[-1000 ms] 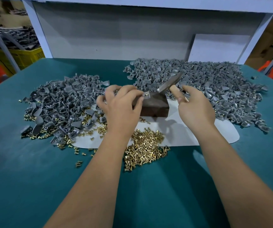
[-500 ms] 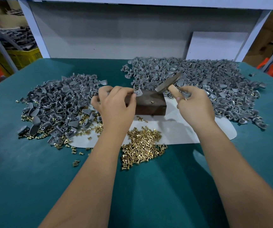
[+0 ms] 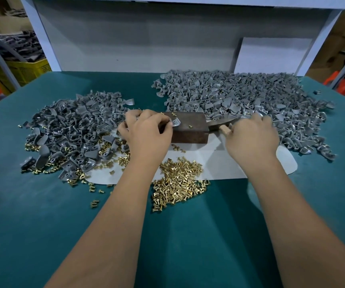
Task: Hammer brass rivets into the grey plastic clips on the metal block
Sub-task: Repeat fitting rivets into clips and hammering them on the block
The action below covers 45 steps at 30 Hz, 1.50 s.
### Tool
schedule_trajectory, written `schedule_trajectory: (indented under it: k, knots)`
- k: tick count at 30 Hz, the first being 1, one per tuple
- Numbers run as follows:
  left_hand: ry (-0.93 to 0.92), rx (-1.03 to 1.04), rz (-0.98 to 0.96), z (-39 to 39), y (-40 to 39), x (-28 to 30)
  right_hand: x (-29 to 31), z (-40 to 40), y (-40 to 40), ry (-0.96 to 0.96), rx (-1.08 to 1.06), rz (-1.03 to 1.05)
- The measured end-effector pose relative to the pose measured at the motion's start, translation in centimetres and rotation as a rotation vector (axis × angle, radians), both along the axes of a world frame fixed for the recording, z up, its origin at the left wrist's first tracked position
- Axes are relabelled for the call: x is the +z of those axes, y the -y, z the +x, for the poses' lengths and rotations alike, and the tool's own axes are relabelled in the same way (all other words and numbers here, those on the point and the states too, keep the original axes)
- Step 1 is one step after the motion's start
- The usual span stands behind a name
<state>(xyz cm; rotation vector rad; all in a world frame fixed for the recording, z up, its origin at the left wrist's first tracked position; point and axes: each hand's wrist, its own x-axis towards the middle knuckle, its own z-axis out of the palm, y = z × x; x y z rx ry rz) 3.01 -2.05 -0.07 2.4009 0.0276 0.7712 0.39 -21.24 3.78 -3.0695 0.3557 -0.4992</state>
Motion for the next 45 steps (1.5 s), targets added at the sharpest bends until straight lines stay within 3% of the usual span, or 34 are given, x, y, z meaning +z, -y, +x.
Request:
schedule_trajectory:
  k: [1,3,6,8,14,19,23,33,36,40,45]
  knots:
    - [0.002,-0.009,-0.008,0.0,0.0,0.0,0.2,-0.1,-0.4,0.066,0.062,-0.037]
    - [-0.003,-0.019,-0.028,0.1,0.1,-0.1,0.6,-0.5,-1.4,0.066,0.208,0.085]
    - [-0.018,-0.029,-0.067,0.2,0.0,-0.1,0.4,-1.4,-3.8,-0.275,0.489,0.335]
    - [-0.024,-0.032,-0.074,0.2,0.0,-0.2,-0.3,-1.4,-4.9,-0.355,0.578,0.347]
    - [-0.036,-0.046,-0.106,0.4,0.0,-0.4,-1.2,-1.1,-5.3,-0.25,0.567,0.397]
    - [-0.039,-0.088,-0.152,0.5,-0.1,-0.4,0.1,0.4,-4.4,0.037,0.505,0.885]
    - [-0.056,-0.087,-0.146,0.6,0.0,-0.3,0.4,2.4,-4.8,0.191,0.508,0.999]
    - [-0.089,-0.086,-0.171,0.8,0.0,-0.3,-1.1,3.4,-4.1,0.2,0.392,0.839]
    - [-0.097,-0.089,-0.18,0.8,0.0,-0.3,-0.9,2.8,-3.5,0.211,0.396,0.726]
    - [-0.094,-0.085,-0.185,0.7,0.1,-0.3,-0.8,2.6,-3.5,0.117,0.435,0.428]
    - [-0.094,-0.083,-0.185,0.6,0.1,-0.2,-0.5,2.6,-3.8,0.096,0.455,0.357]
